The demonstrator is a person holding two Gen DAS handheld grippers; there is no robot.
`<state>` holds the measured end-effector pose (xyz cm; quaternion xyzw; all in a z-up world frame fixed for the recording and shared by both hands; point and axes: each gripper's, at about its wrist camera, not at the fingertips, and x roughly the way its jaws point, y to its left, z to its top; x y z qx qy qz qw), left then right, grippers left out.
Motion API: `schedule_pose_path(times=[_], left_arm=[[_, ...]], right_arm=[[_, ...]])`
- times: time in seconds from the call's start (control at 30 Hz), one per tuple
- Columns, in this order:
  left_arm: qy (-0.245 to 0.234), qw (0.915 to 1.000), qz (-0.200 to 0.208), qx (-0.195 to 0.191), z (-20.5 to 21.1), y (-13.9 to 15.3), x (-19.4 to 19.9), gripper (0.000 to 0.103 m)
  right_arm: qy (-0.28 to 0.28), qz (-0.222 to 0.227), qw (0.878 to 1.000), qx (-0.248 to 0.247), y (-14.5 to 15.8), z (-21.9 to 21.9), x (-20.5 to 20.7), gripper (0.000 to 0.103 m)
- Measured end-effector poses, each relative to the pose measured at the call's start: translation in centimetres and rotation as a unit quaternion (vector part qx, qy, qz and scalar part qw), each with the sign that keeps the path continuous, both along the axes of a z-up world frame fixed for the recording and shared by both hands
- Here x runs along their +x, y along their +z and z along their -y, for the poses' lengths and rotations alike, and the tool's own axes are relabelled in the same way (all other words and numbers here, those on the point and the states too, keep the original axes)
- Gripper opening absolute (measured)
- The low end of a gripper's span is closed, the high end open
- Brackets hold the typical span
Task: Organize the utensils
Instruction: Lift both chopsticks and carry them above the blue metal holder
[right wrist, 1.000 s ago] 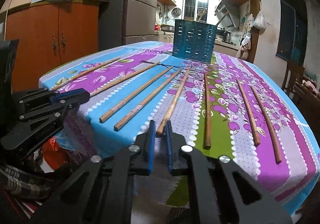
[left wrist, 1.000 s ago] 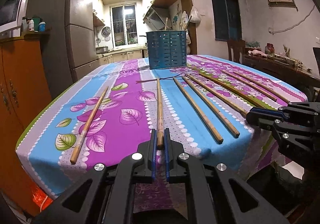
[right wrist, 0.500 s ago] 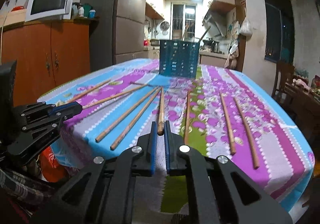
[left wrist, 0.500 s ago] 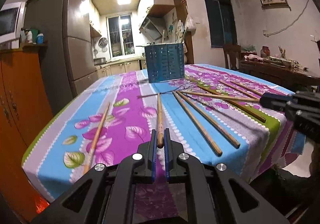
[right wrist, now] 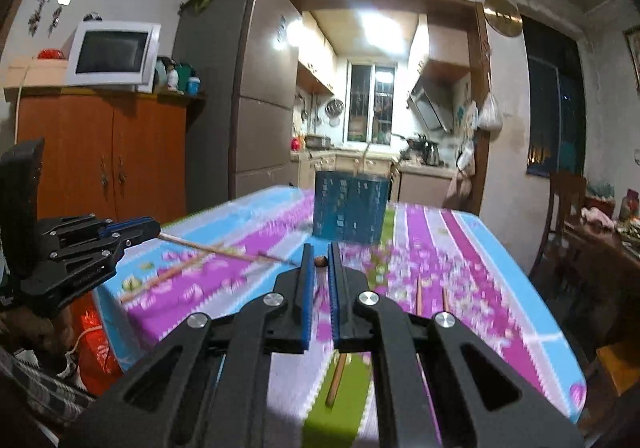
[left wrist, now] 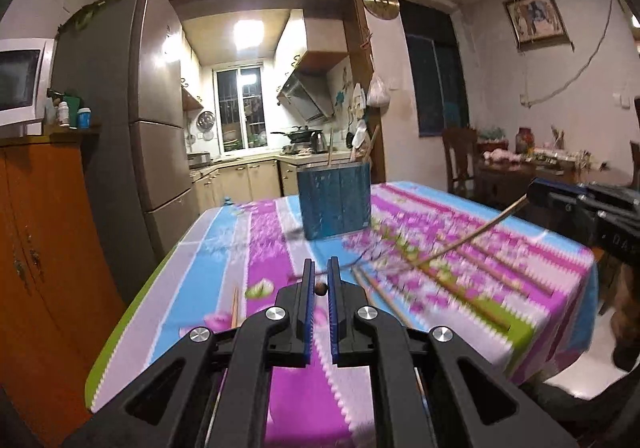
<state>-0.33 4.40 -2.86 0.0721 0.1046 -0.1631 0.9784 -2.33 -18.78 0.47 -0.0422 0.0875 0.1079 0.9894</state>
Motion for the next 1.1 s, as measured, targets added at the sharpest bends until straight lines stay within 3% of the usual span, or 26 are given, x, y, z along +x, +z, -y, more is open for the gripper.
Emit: schedule_pose_path(times=[0.23,0.63,0.87,1.1], left_arm=[[-0.014,0.9989,0.001,-0.044,-1.4,4.8,1.9,0.007],[-0.045,0.9946,-0.049,-0.080,-1.7,9.5,7.8,0.007],[-0.058,0.9913,-0.078,-0.088,-2.0,10.9,9.8,0.007],[-0.060,0.9939,-0.055,-0.074,-1.7,12.3,9.7,0.007]], right_arm=[[0.020,0.023,1.000,0.000,3.4,1.0,1.7,0.005],[0.059,-0.005,0.998,0.035,6.5,2.4,5.9,0.005],[0.065,-0.011,0.997,0.042,7.1,2.4,7.0,0.005],[0.074,-0.018,0.996,0.052,7.9,2.4,8.1,0.005]])
